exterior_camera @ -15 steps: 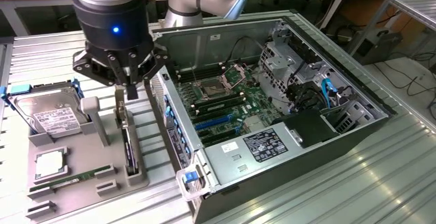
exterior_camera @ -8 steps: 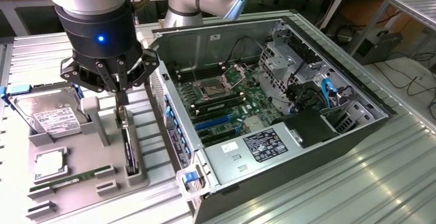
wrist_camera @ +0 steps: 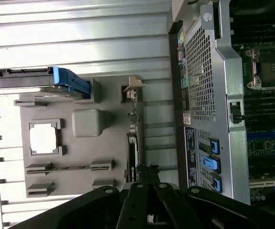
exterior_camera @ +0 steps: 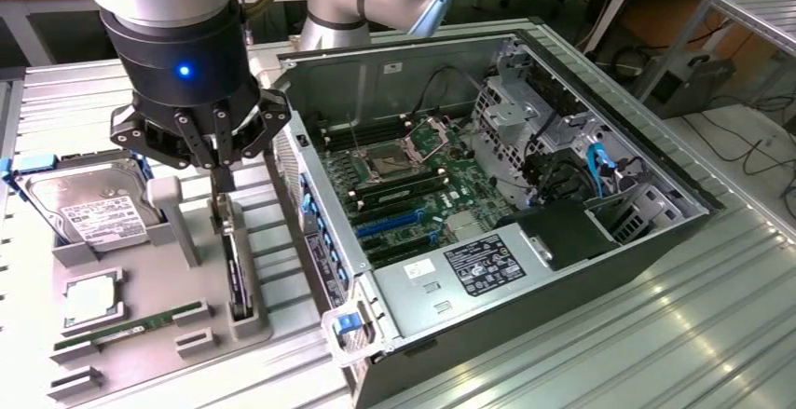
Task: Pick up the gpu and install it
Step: 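Reach for the gpu, then pick up the gpu and move the gpu toward the slot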
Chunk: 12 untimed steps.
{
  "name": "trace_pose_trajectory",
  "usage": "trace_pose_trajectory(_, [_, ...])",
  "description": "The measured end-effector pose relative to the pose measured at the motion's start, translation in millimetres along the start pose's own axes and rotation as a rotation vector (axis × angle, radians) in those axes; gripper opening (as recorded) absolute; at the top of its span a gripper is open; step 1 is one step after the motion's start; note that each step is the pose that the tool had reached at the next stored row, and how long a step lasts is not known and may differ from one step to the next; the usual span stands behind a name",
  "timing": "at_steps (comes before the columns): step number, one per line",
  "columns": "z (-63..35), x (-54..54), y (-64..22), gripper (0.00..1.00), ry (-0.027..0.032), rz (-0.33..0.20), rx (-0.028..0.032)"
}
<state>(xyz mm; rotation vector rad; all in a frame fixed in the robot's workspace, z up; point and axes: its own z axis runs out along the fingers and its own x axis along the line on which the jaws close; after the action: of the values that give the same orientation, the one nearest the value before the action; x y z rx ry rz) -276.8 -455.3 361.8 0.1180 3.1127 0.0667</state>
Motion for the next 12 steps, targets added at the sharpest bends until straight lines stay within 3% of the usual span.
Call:
trace_pose_trajectory(6, [0.0, 0.0, 0.0, 0.11, 0.0000, 0.000, 0.0000])
trace_pose_trajectory(9, [0.0, 0.0, 0.0, 0.30, 0.0000, 0.000, -0.0001])
trace_pose_trajectory(11, [0.0, 0.0, 0.0, 0.30, 0.0000, 0.000, 0.0000])
trace_pose_trajectory(12, [0.0, 0.0, 0.0, 0.36, 0.0000, 0.000, 0.0000])
